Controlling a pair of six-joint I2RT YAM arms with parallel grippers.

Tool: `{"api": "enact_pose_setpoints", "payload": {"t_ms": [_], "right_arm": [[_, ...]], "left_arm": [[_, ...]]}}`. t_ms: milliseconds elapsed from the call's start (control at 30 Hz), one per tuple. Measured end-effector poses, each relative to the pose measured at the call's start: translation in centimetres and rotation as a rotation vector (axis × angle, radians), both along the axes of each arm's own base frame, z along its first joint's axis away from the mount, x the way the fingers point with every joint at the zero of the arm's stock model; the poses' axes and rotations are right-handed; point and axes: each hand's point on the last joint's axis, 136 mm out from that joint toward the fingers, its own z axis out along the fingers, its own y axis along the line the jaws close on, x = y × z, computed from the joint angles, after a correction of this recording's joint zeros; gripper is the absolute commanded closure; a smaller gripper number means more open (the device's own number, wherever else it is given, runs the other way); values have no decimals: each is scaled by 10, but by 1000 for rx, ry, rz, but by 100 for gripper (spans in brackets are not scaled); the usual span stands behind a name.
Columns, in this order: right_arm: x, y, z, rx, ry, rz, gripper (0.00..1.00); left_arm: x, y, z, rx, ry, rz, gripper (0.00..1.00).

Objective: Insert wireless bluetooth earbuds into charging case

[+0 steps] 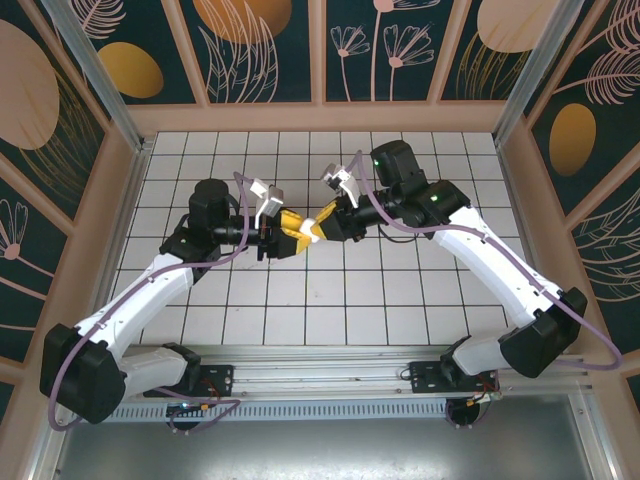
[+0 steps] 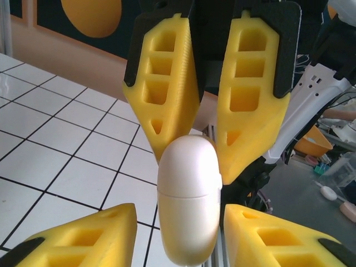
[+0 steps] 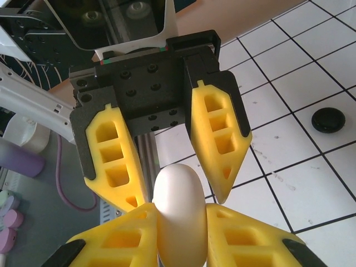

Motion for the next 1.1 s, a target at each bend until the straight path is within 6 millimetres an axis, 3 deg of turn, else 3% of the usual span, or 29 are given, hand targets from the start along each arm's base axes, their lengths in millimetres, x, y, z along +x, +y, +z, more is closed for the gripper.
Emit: {"api": "enact_pose_setpoints", "payload": {"t_ms": [100,300,400,700,900,1100], "right_arm": [[0,1,-1,-2,2,1,76],[1,0,-2,-4,-4,2,69],[5,0,-1,-4,3,-22,58],[45,-17,-3,-2,-7,-204,51],[51,-17,-11,-16,40,-235,46],[61,-19,-22,-12,90,-298,42]], "left_arm": [[-2,-1,2,-8,7,-12,85],[-1,0,-1,-5,13,-15,100],[1,-1,-1,-3,8,-5,100],[-4,7,0,-34,-51,65,100],[-1,12,15,-70,-117,122,100],[6,22,12,-72,-142,236,100]]}}
